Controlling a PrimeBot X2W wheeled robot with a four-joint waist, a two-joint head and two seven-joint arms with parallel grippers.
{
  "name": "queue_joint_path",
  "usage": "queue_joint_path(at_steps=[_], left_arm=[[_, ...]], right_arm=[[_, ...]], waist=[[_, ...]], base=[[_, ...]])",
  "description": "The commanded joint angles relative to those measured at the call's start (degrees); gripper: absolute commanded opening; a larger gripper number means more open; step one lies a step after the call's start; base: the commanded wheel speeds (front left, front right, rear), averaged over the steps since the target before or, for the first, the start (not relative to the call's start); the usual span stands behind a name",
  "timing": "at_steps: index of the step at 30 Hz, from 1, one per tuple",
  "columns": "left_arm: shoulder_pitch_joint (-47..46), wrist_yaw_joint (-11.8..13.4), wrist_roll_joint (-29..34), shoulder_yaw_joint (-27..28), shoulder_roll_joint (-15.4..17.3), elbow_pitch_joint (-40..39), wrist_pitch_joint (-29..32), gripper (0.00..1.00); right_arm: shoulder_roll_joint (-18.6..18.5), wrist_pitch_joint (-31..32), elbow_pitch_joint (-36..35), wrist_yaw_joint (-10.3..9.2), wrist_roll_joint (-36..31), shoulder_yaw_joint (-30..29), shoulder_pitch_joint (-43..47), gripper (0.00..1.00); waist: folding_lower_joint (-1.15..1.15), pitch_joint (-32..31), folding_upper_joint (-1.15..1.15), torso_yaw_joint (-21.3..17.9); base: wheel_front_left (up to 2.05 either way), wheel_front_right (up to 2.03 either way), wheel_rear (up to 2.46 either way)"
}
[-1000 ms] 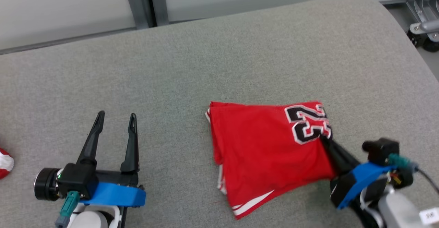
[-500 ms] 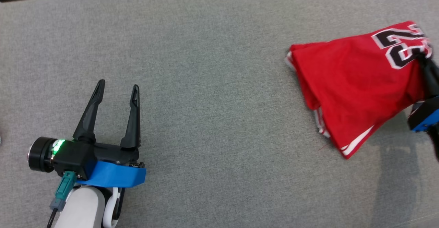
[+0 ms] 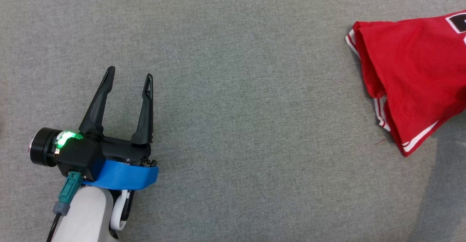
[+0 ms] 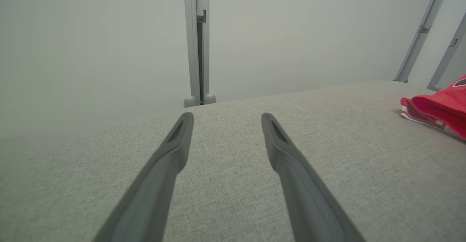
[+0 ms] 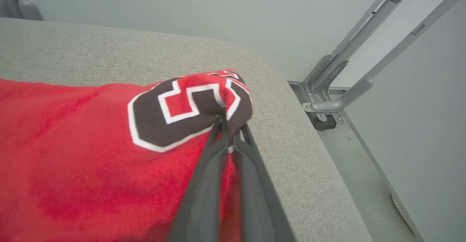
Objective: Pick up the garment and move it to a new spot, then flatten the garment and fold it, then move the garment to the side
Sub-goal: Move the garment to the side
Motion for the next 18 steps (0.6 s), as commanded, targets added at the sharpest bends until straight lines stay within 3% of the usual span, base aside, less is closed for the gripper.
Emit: queue_joint_path(at_steps=[1,2,6,7,14,18], left_arm=[[-1.3,-0.1,0.3,0.0,0.1,0.0,-0.2,1.00],[-1.4,-0.1,0.3,0.0,0.1,0.2,-0.3,1.00],[-1.7,-0.3,0.1,-0.1,-0.1,0.6,-0.4,1.00],[-1.8,-0.3,0.1,-0.1,-0.2,0.6,-0.5,1.00],[-1.5,-0.5,-0.5,-0.1,-0.6,1.8,-0.5,1.00],[0.3,-0.1,-0.5,0.0,-0.9,3.0,-0.6,1.00]], right_arm=[[-0.2,0.1,-0.2,-0.03,-1.1,-0.9,-0.7,0.00],[0.2,0.4,-0.2,-0.03,-2.0,-1.4,-0.5,0.00],[1.9,1.4,-1.2,-0.03,-7.3,-4.7,0.8,0.52],[2.5,1.7,-1.5,-0.03,-8.8,-5.8,1.3,1.00],[7.6,1.7,-6.6,-0.03,-15.8,-13.0,5.4,1.00],[11.4,-0.4,-11.5,-0.03,-15.2,-13.8,10.1,1.00]], waist=[[-0.01,0.4,-0.01,0.3],[-0.01,0.6,-0.01,0.5],[-0.01,1.0,-0.01,0.9],[-0.01,1.0,-0.01,0.9],[-0.01,-0.5,-0.01,1.4],[-0.01,-3.3,-0.01,1.8]], base=[[0.00,0.00,0.00],[0.00,0.00,0.00],[0.00,0.00,0.00],[0.00,0.00,0.00],[0.00,0.00,0.00],[0.00,0.00,0.00]])
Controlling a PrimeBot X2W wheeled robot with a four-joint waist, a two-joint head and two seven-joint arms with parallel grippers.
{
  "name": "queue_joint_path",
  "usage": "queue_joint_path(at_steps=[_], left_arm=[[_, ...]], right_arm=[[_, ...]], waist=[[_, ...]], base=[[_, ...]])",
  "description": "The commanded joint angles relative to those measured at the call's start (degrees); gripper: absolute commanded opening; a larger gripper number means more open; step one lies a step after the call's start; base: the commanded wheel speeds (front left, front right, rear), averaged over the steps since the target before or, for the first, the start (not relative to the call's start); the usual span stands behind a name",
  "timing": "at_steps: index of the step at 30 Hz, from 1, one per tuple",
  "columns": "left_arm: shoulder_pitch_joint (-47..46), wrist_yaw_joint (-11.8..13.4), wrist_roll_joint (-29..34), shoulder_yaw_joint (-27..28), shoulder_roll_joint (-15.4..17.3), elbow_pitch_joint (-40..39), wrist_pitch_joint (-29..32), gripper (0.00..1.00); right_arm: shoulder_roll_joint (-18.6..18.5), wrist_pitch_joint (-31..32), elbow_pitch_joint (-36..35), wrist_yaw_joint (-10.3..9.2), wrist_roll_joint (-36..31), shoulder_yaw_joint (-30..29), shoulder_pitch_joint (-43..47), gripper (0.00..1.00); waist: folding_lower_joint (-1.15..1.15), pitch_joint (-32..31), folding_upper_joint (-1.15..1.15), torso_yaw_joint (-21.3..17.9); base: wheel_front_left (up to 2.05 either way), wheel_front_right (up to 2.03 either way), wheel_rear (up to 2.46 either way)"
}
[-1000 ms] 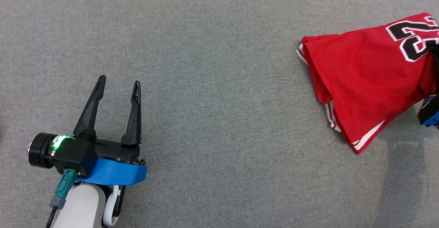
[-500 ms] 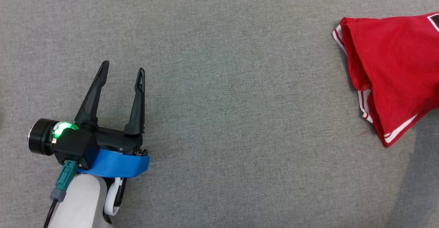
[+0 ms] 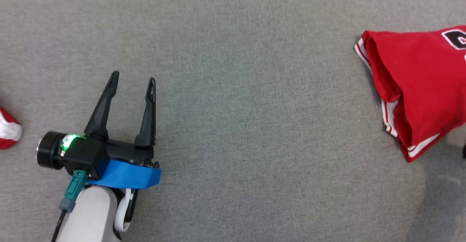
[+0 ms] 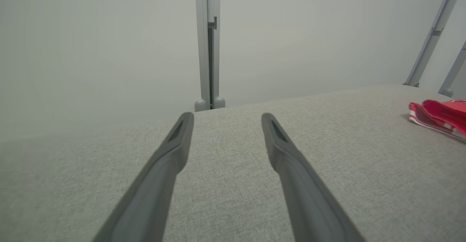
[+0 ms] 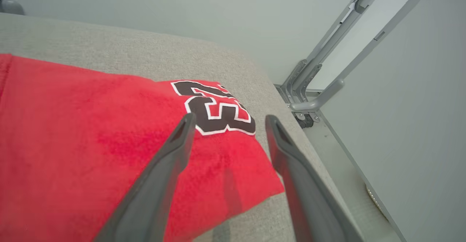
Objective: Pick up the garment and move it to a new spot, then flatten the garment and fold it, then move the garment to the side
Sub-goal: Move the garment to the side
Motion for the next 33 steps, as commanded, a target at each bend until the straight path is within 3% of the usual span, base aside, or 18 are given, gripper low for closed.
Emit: queue_joint_path(at_steps=[1,10,13,21,33], left_arm=[[1.3,0.2,-0.2,0.2,-0.1,0.4,-0.2,1.00],[6.2,1.3,-1.5,0.8,-1.1,3.7,-0.2,1.00],[7.4,1.7,-2.0,1.3,-1.2,4.6,-0.2,1.00],[11.0,1.9,-3.0,1.6,-1.1,7.3,-0.2,1.00],[16.1,1.6,-3.7,0.3,-0.6,10.0,0.0,1.00]], right_arm=[[0.9,-0.9,-1.5,-0.01,0.5,0.4,2.1,1.00],[9.6,-3.4,-13.1,-0.01,4.9,9.3,15.5,1.00],[10.9,-3.6,-14.8,-0.01,6.3,12.7,17.9,1.00],[11.4,-3.7,-15.3,-0.01,10.3,18.7,21.2,1.00],[11.4,-2.4,-17.5,-0.01,11.9,19.1,28.6,1.00]], waist=[[0.01,-1.4,-0.01,-0.2],[0.01,-10.0,-0.01,2.3],[0.01,-12.1,-0.01,3.4],[0.01,-17.8,-0.01,6.5],[0.01,-24.8,-0.01,7.5]], base=[[0.00,0.00,0.00],[0.00,0.00,0.00],[0.00,0.00,0.00],[0.00,0.00,0.00],[0.00,0.00,0.00]])
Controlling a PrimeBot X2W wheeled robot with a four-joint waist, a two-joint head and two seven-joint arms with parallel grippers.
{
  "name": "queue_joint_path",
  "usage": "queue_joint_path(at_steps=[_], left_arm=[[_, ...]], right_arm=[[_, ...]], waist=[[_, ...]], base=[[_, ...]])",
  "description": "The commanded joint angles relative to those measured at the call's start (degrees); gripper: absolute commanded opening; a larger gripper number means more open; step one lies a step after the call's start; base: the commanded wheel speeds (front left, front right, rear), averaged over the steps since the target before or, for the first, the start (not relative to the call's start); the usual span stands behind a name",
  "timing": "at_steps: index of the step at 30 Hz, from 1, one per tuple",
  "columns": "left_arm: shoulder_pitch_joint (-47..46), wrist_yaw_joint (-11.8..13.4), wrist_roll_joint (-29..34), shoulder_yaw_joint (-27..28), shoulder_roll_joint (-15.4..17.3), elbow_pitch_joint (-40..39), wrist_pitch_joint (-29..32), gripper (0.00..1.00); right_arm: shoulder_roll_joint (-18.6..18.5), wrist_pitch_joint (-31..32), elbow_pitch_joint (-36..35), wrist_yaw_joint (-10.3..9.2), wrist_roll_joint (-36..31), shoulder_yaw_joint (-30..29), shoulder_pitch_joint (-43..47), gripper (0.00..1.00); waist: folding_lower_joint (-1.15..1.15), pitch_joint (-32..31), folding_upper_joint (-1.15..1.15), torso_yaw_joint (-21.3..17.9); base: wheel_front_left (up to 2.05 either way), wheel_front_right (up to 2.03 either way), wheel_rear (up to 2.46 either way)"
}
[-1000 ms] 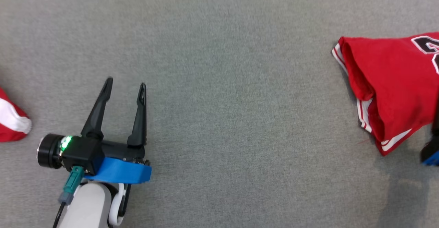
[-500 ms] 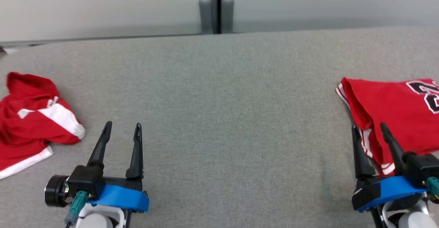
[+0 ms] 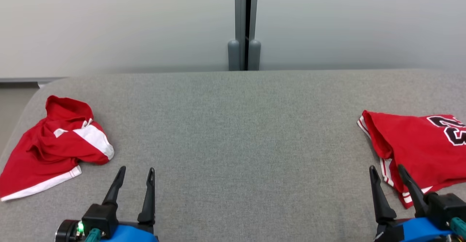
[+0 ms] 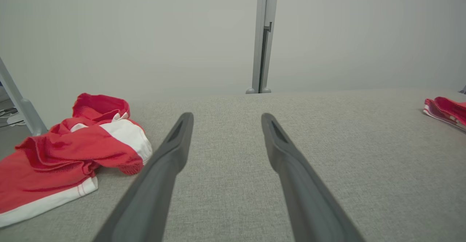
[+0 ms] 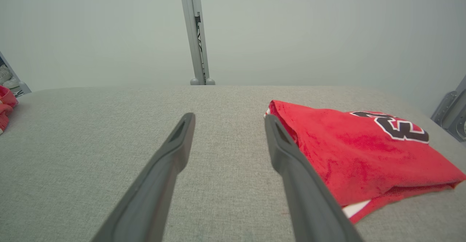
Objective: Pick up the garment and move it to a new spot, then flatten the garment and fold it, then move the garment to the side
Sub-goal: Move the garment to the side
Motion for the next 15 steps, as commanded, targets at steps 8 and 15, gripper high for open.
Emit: queue_joint_path(at_steps=[8,15], left_arm=[[2.7,-0.3,-1.0,-0.7,0.4,0.4,0.8,1.00],[3.2,-0.3,-1.4,-1.0,0.7,0.1,1.4,1.00]], right_arm=[[0.0,1.2,-2.4,0.01,0.9,-0.4,4.5,1.00],[0.0,1.4,-3.2,0.01,1.1,-0.4,5.8,1.00]], waist=[[0.00,-3.1,0.02,-0.3],[0.00,-3.8,0.02,0.3]], base=[[0.00,0.00,0.00],[0.00,0.00,0.00]])
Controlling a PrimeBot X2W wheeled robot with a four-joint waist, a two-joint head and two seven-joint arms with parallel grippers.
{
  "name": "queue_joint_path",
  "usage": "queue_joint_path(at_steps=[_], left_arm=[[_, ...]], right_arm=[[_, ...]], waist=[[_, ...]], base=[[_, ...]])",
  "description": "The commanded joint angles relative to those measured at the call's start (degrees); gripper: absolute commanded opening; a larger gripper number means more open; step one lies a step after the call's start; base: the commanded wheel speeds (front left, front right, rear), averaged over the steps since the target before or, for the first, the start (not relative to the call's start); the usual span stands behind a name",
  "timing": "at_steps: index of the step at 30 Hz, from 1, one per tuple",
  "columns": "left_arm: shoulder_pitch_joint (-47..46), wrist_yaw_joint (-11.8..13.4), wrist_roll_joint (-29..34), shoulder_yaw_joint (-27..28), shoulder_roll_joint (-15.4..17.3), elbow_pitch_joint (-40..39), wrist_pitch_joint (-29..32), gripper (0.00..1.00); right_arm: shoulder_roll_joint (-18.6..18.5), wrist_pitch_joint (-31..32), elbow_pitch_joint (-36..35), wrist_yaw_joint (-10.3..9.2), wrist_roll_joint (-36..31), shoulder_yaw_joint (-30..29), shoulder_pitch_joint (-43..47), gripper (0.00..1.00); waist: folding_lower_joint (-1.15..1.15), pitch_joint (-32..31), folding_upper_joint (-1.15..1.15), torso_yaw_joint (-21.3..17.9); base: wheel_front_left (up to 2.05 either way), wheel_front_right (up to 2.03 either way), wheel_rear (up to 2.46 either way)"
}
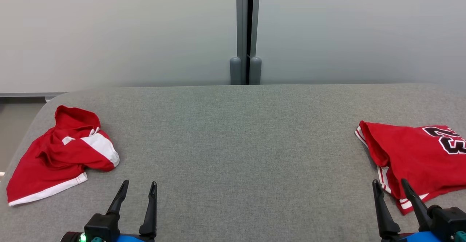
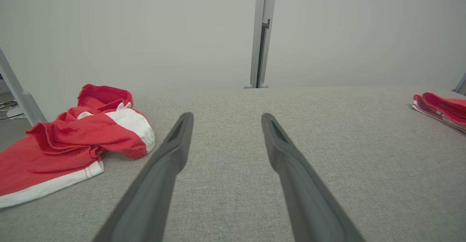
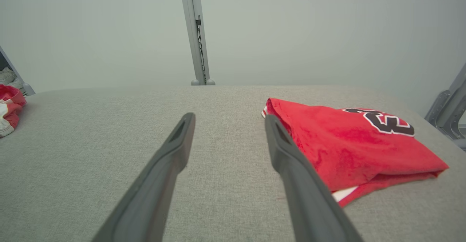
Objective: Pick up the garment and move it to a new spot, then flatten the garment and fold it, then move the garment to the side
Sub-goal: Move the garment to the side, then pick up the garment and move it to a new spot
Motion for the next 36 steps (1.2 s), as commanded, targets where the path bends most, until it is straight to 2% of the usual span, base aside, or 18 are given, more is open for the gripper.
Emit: queue_joint_path(at_steps=[1,14,18,22,31,36], left_arm=[[0.3,0.0,0.1,-0.1,0.2,-0.2,0.1,1.00],[-0.7,1.0,-0.4,-0.3,0.5,-0.4,-0.2,1.00],[-1.4,1.1,-0.7,-0.2,0.4,-0.5,-0.2,1.00],[-2.9,1.1,-1.0,0.0,0.3,-0.2,-0.4,1.00],[-6.9,1.4,-1.6,2.0,0.1,1.4,-1.2,1.00],[-8.0,1.6,-1.9,3.6,-0.1,2.4,-1.5,1.00]], right_arm=[[0.0,0.0,-0.3,0.01,0.3,0.0,0.9,1.00],[0.1,-0.5,0.0,0.01,0.1,0.0,0.3,1.00],[0.1,-0.6,-0.7,0.01,-0.4,0.0,0.0,1.00],[0.1,0.0,-2.0,0.01,-0.8,0.3,-0.3,1.00],[0.0,2.0,-4.9,0.01,-1.6,2.3,-2.6,1.00],[0.0,2.7,-5.8,0.01,-2.5,3.1,-3.9,1.00]], waist=[[0.00,0.0,0.00,0.1],[0.00,0.1,0.00,0.5],[0.00,0.4,0.00,1.7],[0.00,1.1,0.00,5.0],[0.00,4.0,0.00,15.7],[0.00,4.9,0.00,20.4]], base=[[0.00,0.00,0.00],[0.00,0.00,0.00],[0.00,0.00,0.00],[0.00,0.00,0.00],[0.00,0.00,0.00],[0.00,0.00,0.00]])
